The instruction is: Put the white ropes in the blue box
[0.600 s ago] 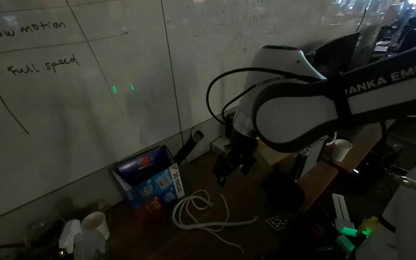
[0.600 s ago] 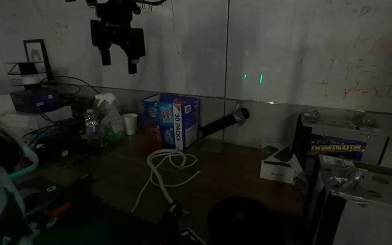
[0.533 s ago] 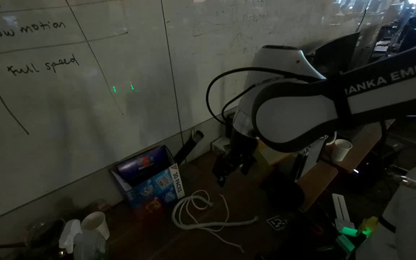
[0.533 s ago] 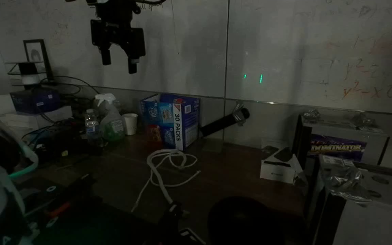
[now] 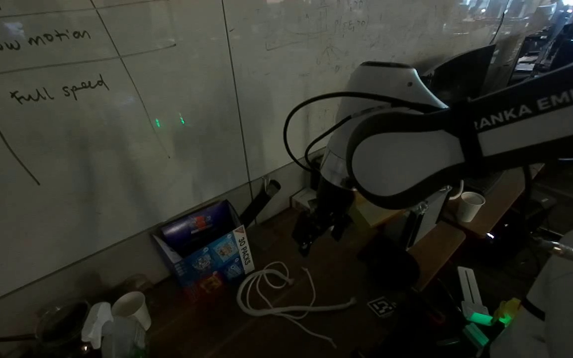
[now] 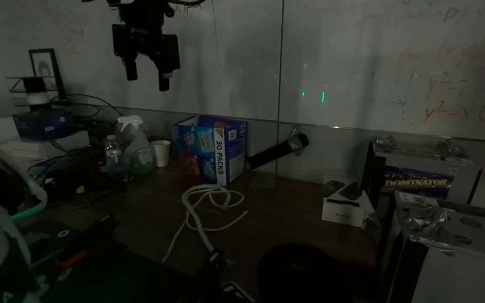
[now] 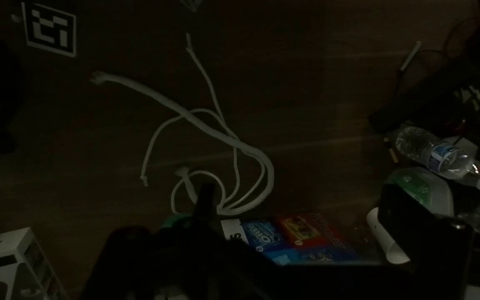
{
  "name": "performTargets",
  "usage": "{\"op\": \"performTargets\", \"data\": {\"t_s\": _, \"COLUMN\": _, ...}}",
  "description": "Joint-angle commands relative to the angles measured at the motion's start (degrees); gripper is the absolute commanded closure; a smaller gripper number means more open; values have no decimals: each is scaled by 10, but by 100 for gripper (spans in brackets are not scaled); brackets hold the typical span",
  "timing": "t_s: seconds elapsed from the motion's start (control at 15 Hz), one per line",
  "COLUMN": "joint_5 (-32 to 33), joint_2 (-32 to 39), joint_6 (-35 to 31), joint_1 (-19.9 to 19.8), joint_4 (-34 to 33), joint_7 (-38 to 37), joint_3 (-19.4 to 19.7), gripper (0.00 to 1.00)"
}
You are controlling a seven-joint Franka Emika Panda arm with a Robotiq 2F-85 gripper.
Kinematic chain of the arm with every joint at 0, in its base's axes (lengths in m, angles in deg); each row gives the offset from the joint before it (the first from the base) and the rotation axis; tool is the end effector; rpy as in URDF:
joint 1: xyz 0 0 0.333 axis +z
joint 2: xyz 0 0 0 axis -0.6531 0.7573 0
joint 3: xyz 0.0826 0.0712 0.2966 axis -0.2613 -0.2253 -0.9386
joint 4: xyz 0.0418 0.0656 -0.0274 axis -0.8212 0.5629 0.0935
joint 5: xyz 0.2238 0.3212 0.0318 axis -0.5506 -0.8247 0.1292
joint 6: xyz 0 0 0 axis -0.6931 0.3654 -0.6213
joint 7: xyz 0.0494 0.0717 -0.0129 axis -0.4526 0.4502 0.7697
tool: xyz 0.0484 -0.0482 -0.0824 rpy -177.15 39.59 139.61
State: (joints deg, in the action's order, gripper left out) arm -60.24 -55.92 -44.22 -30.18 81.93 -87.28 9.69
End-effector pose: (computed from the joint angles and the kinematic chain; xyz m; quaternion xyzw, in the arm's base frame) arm 0.3352 0.1023 0.3971 -0.9939 0.0122 -0.0600 0.0922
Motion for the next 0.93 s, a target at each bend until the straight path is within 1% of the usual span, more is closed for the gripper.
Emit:
{"op": "performTargets", "data": {"t_s": 0.0, "joint_5": 15, "joint_2": 27, "joint_6": -23, "joint_1": -5, "joint_4": -1, "joint_7": 10, "joint_3": -7, "gripper": 0}}
{"op": "performTargets", "data": {"t_s": 0.2, "joint_5": 38, "joint_2": 75, "joint_6": -54, "joint_1": -9, "joint_4": -1, "joint_7": 14, "joint_3": -12, "gripper": 0}}
{"op": "performTargets", "data": {"t_s": 0.6, "joint_5": 91, "joint_2": 238, "joint_6": -151, "joint_1": -20, "joint_4": -30, "joint_7": 21, "joint_3": -12, "gripper": 0}}
{"op": "performTargets", "data": {"t_s": 0.87, "joint_5": 156, "joint_2": 349, "joint_6": -212, "joint_1": -26, "joint_4": -56, "joint_7": 19, "joint_3": -16, "gripper": 0}}
